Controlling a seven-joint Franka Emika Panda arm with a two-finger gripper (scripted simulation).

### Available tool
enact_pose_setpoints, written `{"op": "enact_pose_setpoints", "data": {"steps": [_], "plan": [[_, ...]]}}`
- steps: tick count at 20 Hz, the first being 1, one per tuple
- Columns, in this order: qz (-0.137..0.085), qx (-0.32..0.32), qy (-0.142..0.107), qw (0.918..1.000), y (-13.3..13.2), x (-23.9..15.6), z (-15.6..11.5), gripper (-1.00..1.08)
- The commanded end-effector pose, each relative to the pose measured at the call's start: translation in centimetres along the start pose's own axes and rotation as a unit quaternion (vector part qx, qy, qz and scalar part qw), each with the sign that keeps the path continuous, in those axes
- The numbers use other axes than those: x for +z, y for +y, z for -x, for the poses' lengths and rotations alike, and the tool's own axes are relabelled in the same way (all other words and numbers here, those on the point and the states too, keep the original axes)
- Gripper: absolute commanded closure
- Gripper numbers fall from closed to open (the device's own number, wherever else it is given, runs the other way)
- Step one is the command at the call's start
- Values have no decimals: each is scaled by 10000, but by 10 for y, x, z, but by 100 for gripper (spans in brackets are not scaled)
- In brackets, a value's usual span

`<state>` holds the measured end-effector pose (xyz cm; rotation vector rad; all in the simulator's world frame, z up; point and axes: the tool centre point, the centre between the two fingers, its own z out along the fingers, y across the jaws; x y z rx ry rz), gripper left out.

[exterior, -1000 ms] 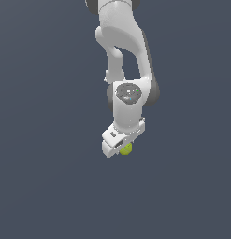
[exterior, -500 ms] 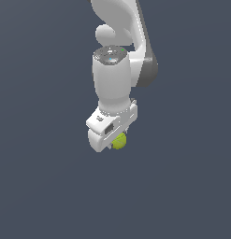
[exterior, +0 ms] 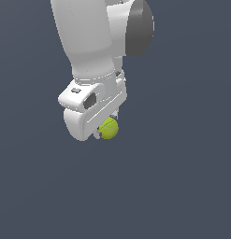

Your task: Pick up the object and move it to a goal position.

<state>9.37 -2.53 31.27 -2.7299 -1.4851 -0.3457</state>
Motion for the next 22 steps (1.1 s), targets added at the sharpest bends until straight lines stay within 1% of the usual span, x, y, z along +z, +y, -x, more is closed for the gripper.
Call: {"op": "enact_pose_setpoints", "data": {"steps": [1,7,12,17,22], "plan": [[27,-215,112,9997,10,-27,0,108],[67,-682,356,9970,34,-85,1,108],[91,-986,515,9938,49,-123,3,108],[106,-1206,630,9906,61,-151,3,108],[114,-1336,699,9885,69,-168,4,108]]}}
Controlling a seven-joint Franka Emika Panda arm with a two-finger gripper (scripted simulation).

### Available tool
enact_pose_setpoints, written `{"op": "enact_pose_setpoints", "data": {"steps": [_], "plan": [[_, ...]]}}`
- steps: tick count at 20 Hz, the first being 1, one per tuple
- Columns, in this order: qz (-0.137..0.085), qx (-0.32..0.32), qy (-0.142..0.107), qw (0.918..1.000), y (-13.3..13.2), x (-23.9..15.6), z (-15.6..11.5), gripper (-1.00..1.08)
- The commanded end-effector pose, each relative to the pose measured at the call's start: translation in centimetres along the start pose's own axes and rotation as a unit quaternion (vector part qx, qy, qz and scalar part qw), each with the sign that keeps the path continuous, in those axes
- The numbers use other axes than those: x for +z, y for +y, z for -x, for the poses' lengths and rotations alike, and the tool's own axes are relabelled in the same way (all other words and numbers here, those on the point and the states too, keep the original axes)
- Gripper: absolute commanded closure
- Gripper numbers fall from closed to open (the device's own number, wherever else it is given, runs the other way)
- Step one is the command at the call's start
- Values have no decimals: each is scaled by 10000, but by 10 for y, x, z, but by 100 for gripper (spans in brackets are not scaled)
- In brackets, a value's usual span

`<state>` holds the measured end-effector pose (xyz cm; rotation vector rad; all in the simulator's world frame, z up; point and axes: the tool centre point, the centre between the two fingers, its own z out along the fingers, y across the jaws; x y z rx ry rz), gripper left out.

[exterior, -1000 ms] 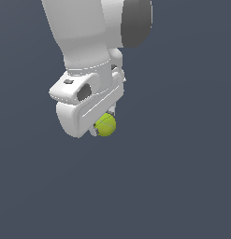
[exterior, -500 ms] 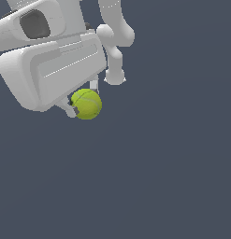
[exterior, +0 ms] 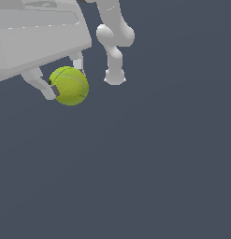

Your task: Pick up the object and move it to a goal position.

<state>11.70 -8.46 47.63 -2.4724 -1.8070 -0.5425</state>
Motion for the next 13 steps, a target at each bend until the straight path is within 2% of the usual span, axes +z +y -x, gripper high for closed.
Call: {"op": "enact_pose_setpoints", "data": {"steps": [1,13], "plan": [[9,-63,33,10000,3,-8,-1,108],[12,-143,76,9999,9,-18,-1,108]]}}
